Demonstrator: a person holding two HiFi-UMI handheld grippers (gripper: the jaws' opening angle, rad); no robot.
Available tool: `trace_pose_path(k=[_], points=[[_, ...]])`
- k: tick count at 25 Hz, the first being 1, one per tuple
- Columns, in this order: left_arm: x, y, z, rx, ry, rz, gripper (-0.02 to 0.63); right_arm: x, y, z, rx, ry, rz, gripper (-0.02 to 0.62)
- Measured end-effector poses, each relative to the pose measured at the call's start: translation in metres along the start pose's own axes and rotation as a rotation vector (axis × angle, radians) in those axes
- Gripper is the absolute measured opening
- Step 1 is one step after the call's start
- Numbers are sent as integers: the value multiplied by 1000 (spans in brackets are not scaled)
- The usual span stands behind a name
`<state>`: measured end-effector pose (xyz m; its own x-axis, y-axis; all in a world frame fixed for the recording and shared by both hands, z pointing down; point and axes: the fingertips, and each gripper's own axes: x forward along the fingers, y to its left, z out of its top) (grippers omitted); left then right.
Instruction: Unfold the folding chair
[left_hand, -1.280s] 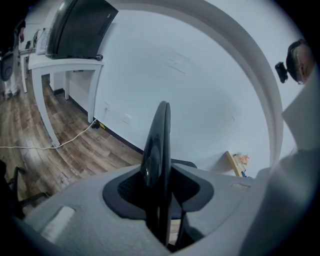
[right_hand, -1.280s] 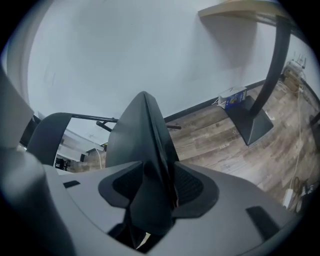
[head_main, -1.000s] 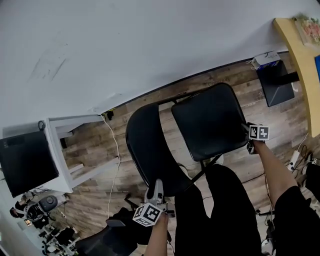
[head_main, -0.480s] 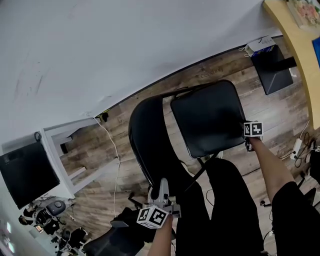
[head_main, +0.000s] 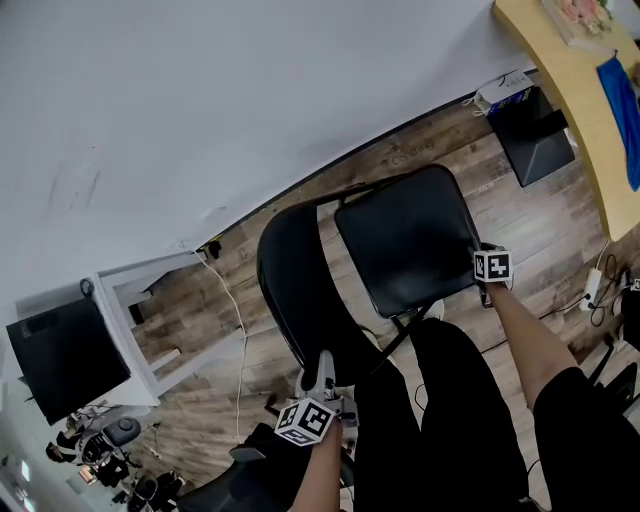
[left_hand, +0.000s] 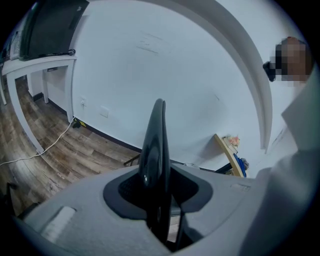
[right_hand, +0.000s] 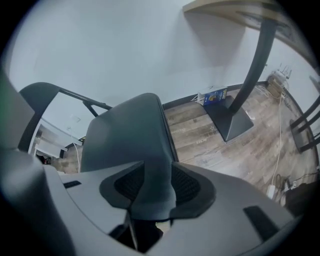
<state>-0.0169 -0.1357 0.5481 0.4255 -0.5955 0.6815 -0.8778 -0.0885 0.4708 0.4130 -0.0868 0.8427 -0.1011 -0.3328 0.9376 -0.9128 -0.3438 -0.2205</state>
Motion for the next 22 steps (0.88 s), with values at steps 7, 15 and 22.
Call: trace_pose_path(k=[7,15,22], points=[[-20,-8,14,43,-66,25,250,-81,35,-22,-57,-1,93,166],[-73,-50,64,148,-201,-74,256,-235,79,-53,-82,-116,187,166],[-196,-148,48,243,-195,-454,242,-399,156,-73,-152,-312,255,166]])
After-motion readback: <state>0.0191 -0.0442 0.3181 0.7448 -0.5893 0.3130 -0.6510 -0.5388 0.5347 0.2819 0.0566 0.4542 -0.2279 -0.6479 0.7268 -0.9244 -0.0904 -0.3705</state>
